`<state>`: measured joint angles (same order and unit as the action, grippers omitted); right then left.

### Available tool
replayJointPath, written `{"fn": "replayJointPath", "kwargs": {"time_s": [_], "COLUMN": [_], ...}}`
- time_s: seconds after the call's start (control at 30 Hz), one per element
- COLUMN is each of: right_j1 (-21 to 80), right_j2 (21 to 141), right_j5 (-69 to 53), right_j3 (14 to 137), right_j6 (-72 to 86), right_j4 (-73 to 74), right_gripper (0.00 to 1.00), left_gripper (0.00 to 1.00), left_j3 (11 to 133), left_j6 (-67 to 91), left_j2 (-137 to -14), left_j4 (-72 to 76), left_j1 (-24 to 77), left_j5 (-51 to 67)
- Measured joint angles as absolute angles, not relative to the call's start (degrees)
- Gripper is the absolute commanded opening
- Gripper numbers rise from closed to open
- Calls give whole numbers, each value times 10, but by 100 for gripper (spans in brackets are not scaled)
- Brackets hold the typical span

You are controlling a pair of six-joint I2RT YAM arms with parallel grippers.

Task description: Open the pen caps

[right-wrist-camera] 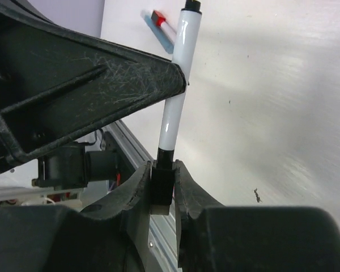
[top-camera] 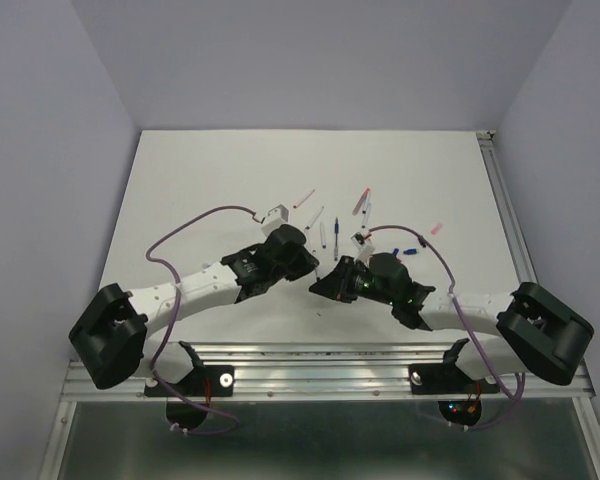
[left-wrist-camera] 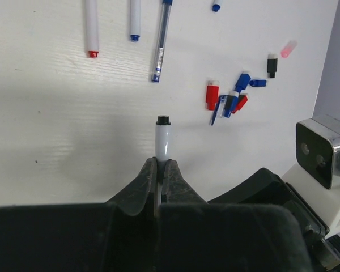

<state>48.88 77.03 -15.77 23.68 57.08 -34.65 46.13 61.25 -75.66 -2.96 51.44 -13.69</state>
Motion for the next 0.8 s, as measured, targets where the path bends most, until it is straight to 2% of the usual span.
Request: {"fn": "replayJointPath", "kwargs": {"time_s": [0.07,0.27,0.43,0.53,0.67,0.8], "right_j1": [501,641,650,650,644,599], "right_j2": [750,686,678,659,608,570], "right_j5": [-123,-273,-294,-254,-129,-24], "right_j3": [227,193,179,181,213,251], "right_j6": [580,613,633,621,583,554], "right_j4": [-347,-418,-449,-371,-183,-47], "right_gripper": [1,1,1,1,1,2], "left_gripper": [0,0,0,0,0,0], "left_j3": [470,526,562,563,549,481], "left_j6": [602,568,552,537,515,501], "left_j2": [-767,-845,-884,-882,-862,-777], "left_j4": [-24,58,66,67,67,63], "left_j1": [502,408,377,373,373,373], "left_j5": [-109,-236,-273,-270,-243,-190]}}
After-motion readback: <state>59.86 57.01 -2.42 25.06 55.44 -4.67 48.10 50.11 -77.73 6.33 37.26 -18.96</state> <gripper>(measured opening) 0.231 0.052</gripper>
